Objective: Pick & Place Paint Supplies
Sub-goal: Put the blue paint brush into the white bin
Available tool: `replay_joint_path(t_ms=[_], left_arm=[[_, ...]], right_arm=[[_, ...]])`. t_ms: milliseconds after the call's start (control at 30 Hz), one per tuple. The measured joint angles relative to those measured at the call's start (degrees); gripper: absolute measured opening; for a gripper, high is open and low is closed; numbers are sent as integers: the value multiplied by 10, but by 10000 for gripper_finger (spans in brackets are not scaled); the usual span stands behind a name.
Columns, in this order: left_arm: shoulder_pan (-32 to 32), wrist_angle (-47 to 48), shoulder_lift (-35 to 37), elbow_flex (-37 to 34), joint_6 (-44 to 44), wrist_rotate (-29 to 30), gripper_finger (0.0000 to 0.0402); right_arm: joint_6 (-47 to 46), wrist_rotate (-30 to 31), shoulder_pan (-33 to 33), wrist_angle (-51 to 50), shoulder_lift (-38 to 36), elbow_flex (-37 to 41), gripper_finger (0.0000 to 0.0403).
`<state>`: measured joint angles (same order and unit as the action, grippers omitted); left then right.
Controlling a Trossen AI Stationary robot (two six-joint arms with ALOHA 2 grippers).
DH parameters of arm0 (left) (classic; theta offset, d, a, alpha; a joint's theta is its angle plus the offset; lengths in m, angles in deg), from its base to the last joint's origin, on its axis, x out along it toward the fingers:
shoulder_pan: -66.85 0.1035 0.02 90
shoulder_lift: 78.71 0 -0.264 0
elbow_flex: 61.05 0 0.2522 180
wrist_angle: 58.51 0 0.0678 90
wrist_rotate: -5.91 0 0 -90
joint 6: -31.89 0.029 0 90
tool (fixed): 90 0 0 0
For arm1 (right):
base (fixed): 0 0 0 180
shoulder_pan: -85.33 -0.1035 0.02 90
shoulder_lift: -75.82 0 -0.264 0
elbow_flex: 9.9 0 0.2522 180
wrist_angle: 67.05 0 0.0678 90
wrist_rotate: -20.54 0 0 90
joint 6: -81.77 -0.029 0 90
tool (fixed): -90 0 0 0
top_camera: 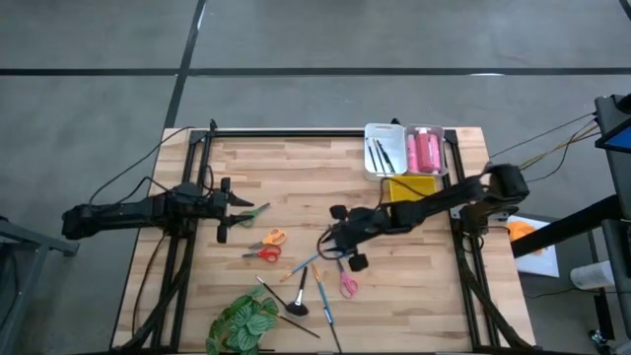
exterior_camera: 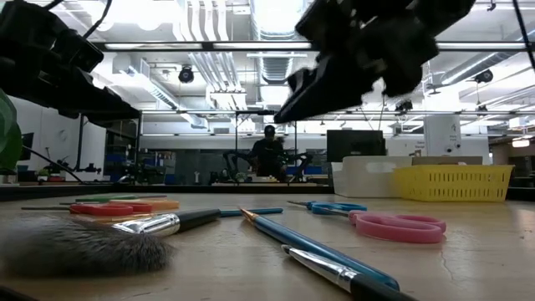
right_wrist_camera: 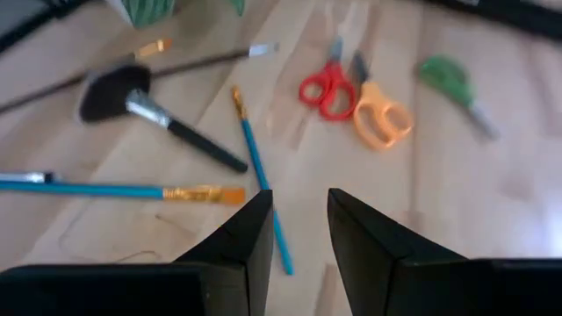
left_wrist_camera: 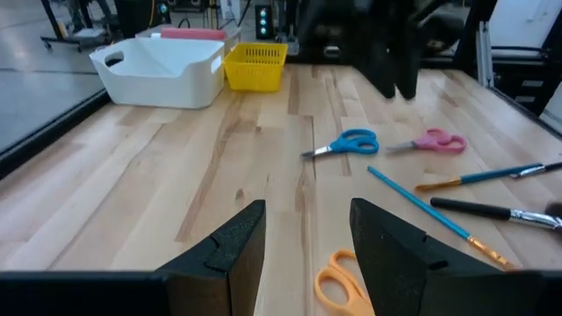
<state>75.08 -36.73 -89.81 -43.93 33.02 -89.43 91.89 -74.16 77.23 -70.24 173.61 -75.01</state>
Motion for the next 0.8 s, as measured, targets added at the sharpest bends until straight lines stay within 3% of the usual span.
replay_joint_path(t_ms=[400, 800], left_arm=[[0, 0, -11, 0, 0, 0, 169], [0, 0, -19, 0, 0, 0, 169]], right_arm=[[-24, -15, -2, -10, 147, -89, 107], [12, -20, -1, -115, 203, -163, 107]])
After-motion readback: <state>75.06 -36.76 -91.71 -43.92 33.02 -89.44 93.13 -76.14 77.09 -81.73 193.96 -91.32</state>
